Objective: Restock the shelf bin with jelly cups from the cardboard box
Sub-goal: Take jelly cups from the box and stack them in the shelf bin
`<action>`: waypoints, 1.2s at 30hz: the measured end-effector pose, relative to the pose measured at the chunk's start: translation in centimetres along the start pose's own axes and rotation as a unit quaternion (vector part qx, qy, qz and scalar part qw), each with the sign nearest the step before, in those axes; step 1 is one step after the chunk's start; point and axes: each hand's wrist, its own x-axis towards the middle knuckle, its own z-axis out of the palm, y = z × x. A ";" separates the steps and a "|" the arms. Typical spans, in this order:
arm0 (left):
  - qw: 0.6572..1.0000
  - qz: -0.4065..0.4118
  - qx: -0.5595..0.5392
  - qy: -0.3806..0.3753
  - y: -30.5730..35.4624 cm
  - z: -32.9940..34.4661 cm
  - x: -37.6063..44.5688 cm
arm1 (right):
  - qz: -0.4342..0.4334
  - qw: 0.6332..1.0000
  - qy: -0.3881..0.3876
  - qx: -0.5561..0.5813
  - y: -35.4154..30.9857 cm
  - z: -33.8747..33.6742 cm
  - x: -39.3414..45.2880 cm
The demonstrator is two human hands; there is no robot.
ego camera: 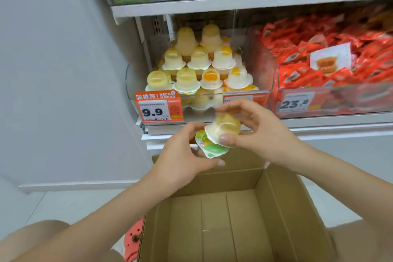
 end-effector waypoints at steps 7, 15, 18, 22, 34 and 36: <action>0.992 0.033 -0.052 0.107 0.3 1.3 0.3 | 0.017 1.000 0.005 0.016 1.4 1.2 1.0; 0.988 0.021 -0.082 0.127 0.7 1.4 1.4 | 0.061 0.998 -0.012 0.020 0.8 -0.3 2.0; 0.990 0.021 -0.078 0.114 0.9 1.3 1.2 | 0.086 0.995 -0.032 0.033 0.5 -0.7 2.0; 0.992 0.042 -0.006 0.118 0.9 1.4 0.8 | 0.105 0.993 -0.056 0.026 0.2 -1.0 1.7; 0.987 0.074 0.111 0.090 0.1 2.4 1.0 | 0.143 0.982 0.009 -0.120 0.6 0.3 1.9; 0.986 0.079 0.116 0.095 0.4 2.0 1.5 | 0.109 0.980 0.065 -0.154 -0.2 -0.2 3.1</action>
